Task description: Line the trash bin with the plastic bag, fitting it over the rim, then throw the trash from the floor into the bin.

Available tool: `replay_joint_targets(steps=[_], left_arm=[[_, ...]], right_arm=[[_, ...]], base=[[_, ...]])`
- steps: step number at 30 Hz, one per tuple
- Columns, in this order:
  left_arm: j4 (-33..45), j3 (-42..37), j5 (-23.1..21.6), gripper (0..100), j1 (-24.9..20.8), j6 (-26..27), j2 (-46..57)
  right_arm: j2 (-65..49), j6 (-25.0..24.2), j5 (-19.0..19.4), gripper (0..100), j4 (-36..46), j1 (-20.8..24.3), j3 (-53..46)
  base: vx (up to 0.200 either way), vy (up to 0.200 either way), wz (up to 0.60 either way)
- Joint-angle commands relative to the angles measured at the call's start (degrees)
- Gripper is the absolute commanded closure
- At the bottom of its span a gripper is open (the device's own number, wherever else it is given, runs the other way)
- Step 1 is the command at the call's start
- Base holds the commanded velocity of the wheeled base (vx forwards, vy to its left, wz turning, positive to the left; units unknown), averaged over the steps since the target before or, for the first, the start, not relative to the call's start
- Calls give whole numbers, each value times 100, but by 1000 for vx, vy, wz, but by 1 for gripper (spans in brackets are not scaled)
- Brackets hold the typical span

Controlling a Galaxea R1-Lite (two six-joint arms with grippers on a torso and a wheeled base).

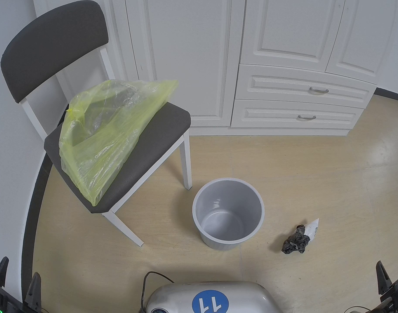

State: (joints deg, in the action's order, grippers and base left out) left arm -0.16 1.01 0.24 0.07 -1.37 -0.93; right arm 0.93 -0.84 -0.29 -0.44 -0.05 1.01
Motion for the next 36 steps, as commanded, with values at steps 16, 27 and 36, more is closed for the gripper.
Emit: replay_joint_targets(steps=[16, 27, 36], left_arm=[[-19, -92, 178, 0, 1, -259, 93], [-538, 927, -235, 0, -51, 75, -57], [-265, 1279, -174, 0, -271, -189, -751]], right_arm=[[-93, -92, -59, 0, -18, 14, -101], [-93, 234, 73, 0, -88, -4, -92], [690, -557, 100, 0, -35, 22, 1156]], base=[[0, 0, 0], [0, 0, 0], [0, 0, 0]])
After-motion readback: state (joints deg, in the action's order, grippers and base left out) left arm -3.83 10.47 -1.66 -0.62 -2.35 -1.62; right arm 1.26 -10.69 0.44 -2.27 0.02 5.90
